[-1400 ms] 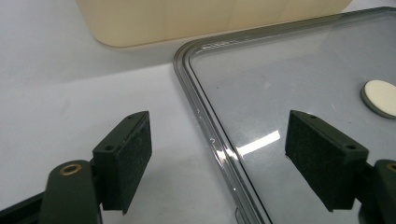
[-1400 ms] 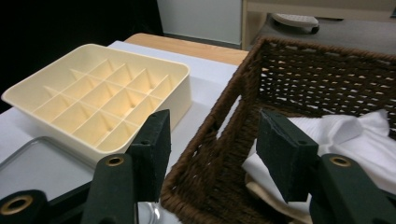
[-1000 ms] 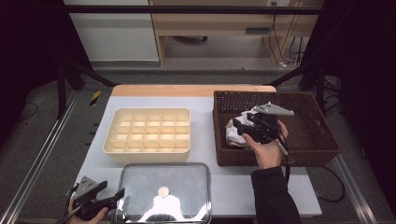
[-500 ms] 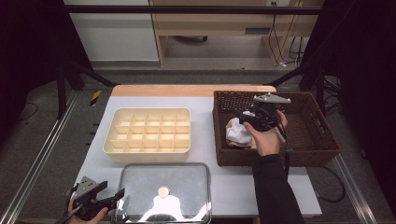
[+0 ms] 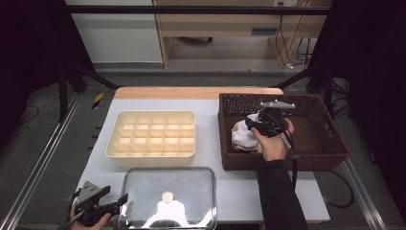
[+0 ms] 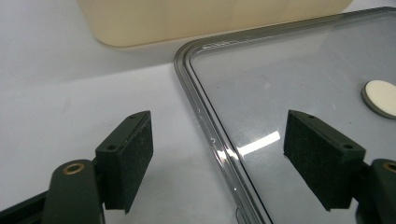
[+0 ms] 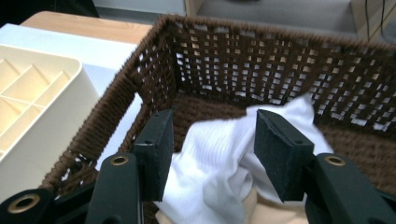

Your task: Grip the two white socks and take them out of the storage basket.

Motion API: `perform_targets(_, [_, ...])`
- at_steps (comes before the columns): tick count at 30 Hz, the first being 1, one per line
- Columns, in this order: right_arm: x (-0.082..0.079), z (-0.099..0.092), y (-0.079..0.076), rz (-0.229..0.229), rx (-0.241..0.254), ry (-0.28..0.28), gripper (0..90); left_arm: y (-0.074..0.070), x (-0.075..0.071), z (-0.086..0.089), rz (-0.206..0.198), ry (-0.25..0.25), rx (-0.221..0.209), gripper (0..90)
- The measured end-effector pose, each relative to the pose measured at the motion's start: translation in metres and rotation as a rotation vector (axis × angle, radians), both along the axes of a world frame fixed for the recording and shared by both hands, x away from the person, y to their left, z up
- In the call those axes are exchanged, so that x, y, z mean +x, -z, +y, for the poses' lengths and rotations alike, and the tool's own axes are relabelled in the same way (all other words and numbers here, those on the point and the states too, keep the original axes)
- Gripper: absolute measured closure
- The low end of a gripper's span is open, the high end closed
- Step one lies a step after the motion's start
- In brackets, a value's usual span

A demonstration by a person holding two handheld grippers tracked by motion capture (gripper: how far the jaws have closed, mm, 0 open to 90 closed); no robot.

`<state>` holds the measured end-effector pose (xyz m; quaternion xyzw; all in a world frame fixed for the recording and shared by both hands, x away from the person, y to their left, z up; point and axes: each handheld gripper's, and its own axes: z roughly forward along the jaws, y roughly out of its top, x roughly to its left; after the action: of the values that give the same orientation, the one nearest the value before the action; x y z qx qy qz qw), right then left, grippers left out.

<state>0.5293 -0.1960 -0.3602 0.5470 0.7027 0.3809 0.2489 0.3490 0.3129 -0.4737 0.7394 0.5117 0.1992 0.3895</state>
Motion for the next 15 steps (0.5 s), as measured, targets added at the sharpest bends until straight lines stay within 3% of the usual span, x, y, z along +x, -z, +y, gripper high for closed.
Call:
perform_targets(6, [0.002, -0.005, 0.019, 0.048, -0.004, 0.02, 49.2, 0.0, 0.0, 0.0, 0.0, -0.001, 0.002, 23.6])
perform_targets(15, [0.003, -0.005, 0.029, 0.083, 0.01, 0.021, 53.4, 0.0, 0.0, 0.0, 0.0, -0.001, 0.002, 23.7])
